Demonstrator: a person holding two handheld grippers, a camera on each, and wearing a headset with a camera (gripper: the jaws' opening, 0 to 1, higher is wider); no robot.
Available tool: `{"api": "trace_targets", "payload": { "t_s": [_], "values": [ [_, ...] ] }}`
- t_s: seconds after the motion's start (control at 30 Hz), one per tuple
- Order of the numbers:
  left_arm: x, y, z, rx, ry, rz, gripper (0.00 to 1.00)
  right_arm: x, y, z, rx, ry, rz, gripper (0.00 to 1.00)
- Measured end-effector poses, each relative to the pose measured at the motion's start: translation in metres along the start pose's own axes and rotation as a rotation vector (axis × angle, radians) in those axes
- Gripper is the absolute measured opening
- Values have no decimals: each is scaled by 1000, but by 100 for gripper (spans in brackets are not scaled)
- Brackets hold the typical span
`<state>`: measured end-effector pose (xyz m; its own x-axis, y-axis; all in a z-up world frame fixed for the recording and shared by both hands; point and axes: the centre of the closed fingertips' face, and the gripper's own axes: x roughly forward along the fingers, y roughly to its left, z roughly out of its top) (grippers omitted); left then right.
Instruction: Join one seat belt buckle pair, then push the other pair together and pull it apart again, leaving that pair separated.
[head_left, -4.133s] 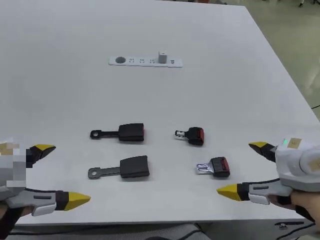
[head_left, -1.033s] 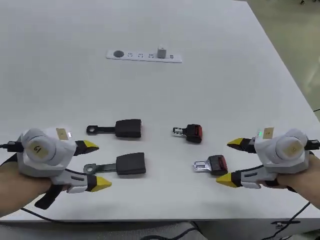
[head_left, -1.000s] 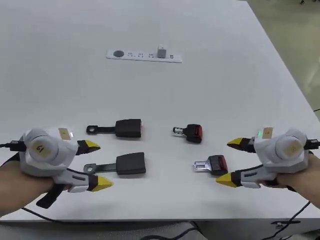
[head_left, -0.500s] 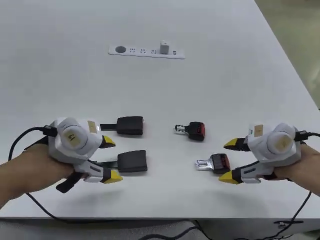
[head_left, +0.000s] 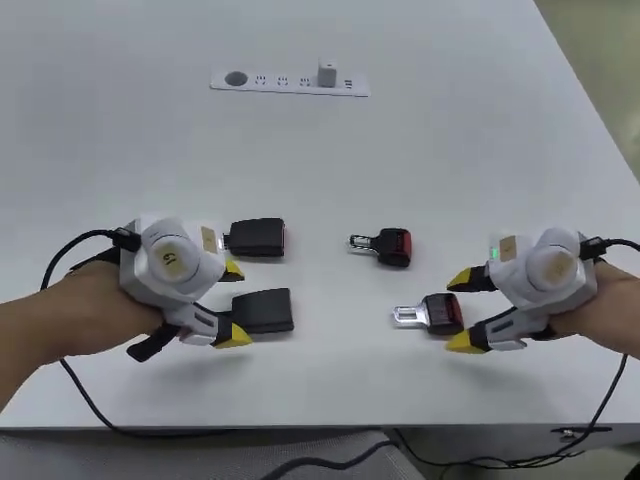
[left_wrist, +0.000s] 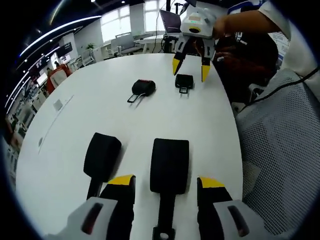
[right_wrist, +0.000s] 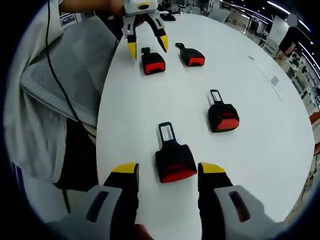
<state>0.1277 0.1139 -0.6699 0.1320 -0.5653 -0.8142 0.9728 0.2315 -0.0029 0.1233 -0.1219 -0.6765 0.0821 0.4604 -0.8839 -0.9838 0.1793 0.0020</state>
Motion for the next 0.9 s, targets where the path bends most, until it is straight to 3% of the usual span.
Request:
{"api": "trace_targets", "payload": {
  "t_s": [0.47, 0.67, 0.8, 0.83, 0.9],
  "values": [
    [10, 0, 2, 68, 39, -60, 44, 8, -2, -2, -36, 38, 61, 42],
    [16, -2, -4, 90, 57, -89, 39, 12, 3, -8, -45, 73, 121, 37],
    [18, -7, -6, 104, 82, -102, 37, 13, -2, -8, -30, 59, 126, 34],
    [17, -8, -2, 121, 60, -109, 36, 13, -3, -9, -35, 59, 126, 33],
    [16, -6, -4, 115, 68, -110, 36, 13, -4, -9, -46, 62, 130, 33]
  ]
}}
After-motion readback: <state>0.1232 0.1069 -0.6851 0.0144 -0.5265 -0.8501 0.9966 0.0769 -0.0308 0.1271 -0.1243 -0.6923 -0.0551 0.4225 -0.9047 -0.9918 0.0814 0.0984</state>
